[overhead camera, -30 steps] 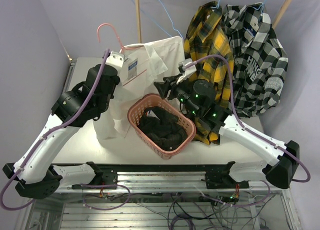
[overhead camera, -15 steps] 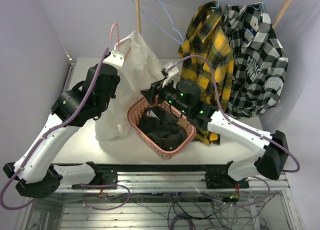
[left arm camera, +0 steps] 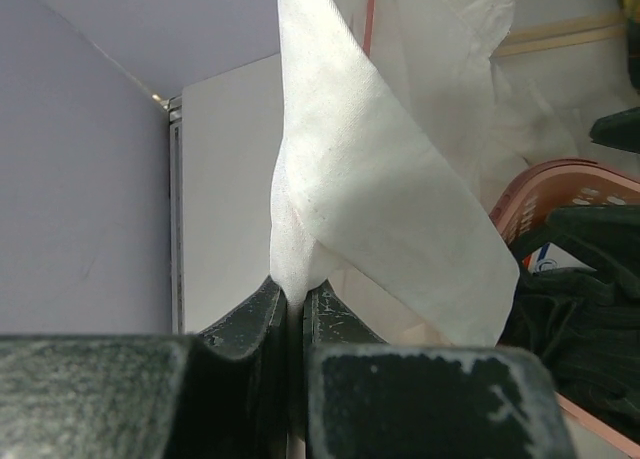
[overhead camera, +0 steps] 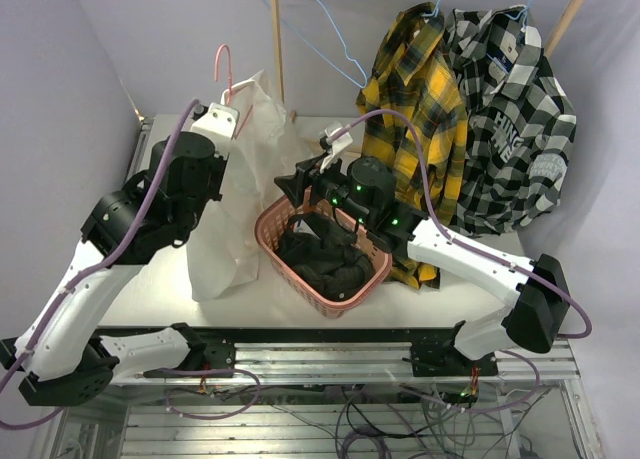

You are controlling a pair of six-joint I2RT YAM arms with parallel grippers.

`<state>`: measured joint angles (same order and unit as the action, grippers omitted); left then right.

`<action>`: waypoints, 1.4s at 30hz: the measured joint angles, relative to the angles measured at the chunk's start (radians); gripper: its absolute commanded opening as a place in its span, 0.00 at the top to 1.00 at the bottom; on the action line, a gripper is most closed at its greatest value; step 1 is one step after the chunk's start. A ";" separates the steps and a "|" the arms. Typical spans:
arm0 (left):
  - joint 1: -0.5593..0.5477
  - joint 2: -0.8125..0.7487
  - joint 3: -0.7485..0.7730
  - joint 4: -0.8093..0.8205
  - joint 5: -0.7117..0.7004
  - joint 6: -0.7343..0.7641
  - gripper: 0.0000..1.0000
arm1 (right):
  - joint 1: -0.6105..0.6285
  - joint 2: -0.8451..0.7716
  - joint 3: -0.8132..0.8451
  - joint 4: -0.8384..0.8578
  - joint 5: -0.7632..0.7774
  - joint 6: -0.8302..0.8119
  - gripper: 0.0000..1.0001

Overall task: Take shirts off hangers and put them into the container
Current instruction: Remove the shirt from the hanger.

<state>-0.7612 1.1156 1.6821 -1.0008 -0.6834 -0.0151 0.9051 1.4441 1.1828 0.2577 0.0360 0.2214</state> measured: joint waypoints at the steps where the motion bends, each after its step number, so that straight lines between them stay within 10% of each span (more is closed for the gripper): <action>1: 0.000 -0.007 0.000 0.000 0.009 0.003 0.93 | 0.000 0.000 0.000 0.006 -0.006 0.000 0.36; 14: 0.000 -0.059 0.085 -0.015 0.131 0.024 0.93 | -0.001 0.163 0.061 0.078 -0.034 0.020 0.36; 20: 0.000 -0.080 0.088 -0.023 0.180 0.026 0.93 | -0.003 0.210 0.104 0.109 -0.031 0.029 1.00; 42: -0.002 -0.396 -0.124 -0.067 0.392 0.026 0.93 | -0.242 -0.131 0.100 -0.018 0.146 0.030 1.00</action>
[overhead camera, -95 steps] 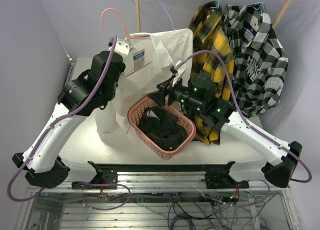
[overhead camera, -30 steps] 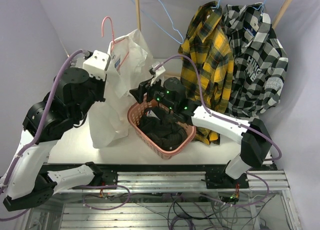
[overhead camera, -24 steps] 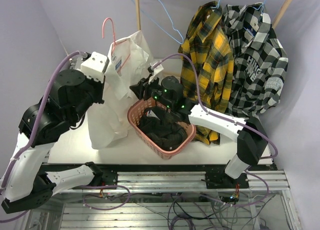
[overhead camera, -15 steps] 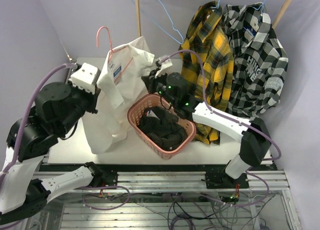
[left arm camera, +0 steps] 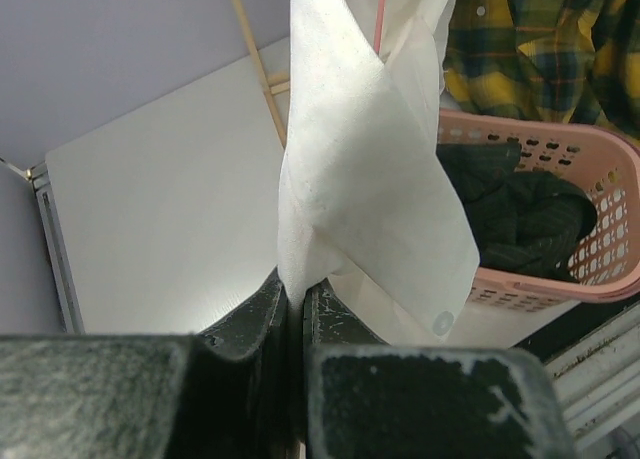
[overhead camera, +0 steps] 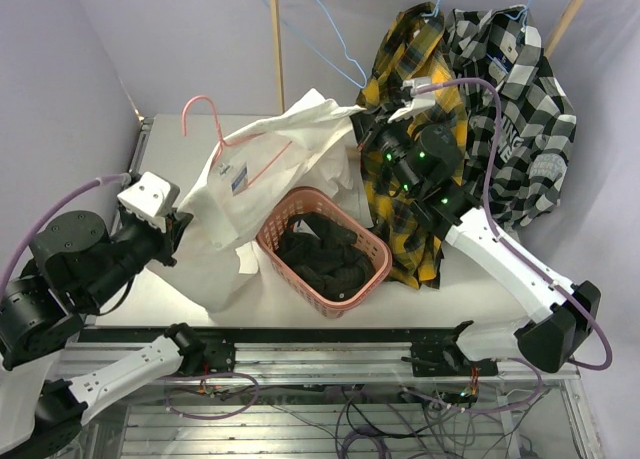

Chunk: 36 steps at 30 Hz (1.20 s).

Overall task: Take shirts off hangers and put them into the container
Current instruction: Remove the shirt from the hanger.

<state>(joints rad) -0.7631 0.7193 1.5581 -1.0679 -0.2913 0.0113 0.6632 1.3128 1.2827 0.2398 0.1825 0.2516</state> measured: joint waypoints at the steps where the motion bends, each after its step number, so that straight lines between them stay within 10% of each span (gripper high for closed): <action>1: 0.000 -0.007 -0.008 -0.007 0.007 0.000 0.93 | -0.002 0.001 0.002 -0.005 -0.011 0.003 1.00; 30: 0.000 -0.210 -0.062 -0.025 0.269 0.064 0.93 | -0.008 0.274 0.394 -0.101 -0.194 0.014 1.00; 33: 0.000 -0.219 -0.064 -0.014 0.263 0.063 0.93 | -0.018 0.326 0.452 -0.167 -0.272 0.010 0.88; 36: 0.000 -0.219 -0.069 -0.007 0.195 0.051 0.93 | -0.029 0.355 0.478 -0.235 -0.325 0.003 0.56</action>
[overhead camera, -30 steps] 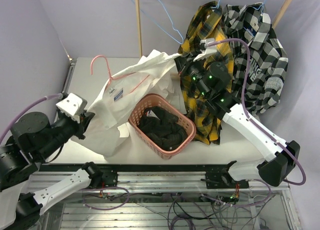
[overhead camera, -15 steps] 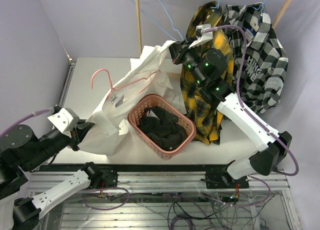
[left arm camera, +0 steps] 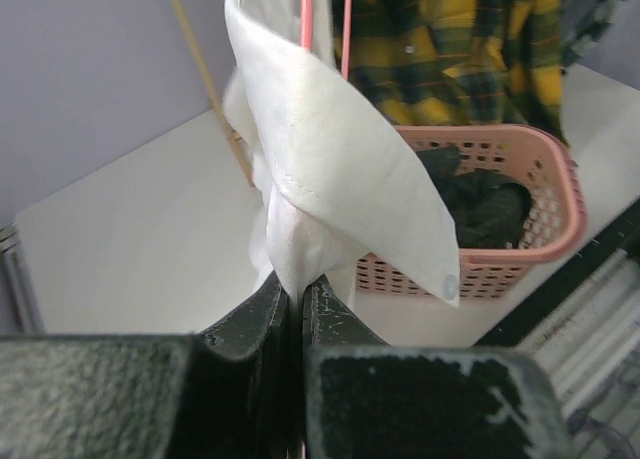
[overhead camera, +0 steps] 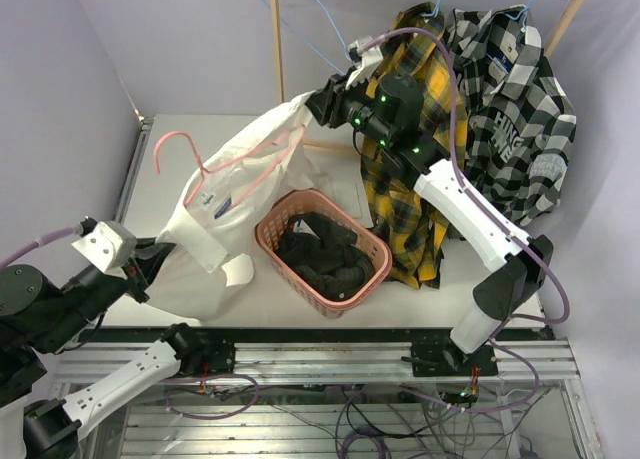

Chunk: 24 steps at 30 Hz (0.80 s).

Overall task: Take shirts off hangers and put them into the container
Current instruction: Remove the shirt from the hanger.

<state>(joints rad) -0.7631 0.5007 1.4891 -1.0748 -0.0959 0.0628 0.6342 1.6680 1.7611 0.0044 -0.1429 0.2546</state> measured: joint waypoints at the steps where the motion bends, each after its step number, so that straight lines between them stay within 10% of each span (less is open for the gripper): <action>1: 0.000 0.001 0.000 0.000 -0.028 -0.004 0.93 | -0.005 0.000 -0.004 -0.026 -0.008 -0.007 0.52; 9: 0.000 0.031 -0.004 0.018 -0.211 -0.026 0.93 | -0.016 -0.246 -0.263 -0.091 0.018 -0.069 0.46; 24: 0.000 0.035 -0.079 0.066 0.077 0.025 0.93 | -0.019 -0.514 -0.315 -0.166 -0.397 -0.170 0.42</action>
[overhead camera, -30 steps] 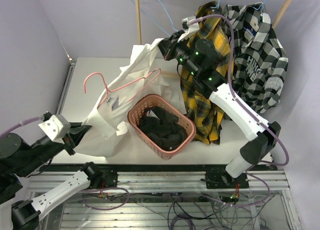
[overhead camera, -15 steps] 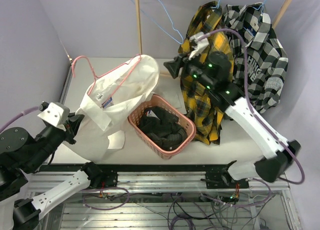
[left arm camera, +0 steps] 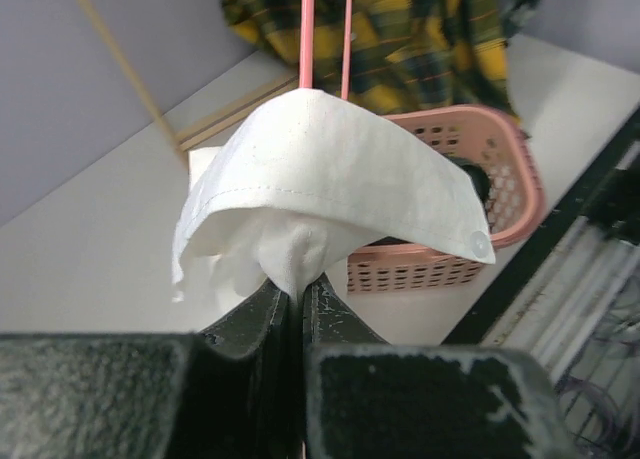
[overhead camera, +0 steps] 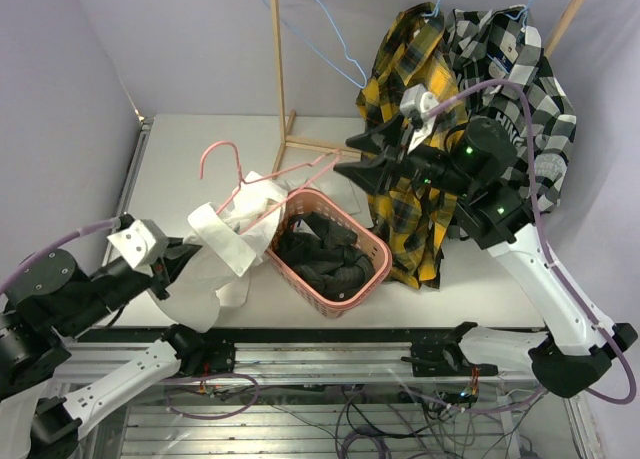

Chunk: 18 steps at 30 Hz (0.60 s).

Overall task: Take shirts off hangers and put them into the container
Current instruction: Remove the shirt from the hanger.

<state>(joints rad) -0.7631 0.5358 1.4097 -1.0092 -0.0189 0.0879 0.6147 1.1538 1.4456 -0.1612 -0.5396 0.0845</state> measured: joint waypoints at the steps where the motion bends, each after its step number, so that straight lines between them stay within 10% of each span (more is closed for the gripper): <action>1: 0.000 -0.007 0.000 0.003 0.029 0.002 0.93 | 0.000 0.006 0.000 -0.013 -0.048 -0.012 0.42; 18: 0.000 -0.037 0.074 0.011 0.286 -0.002 0.93 | 0.000 -0.090 -0.021 -0.137 -0.351 -0.147 0.41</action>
<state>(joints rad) -0.7631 0.4984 1.4841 -0.9981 0.2676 0.0856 0.6147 1.0634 1.4242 -0.2985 -0.8906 -0.0624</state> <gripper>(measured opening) 0.130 0.595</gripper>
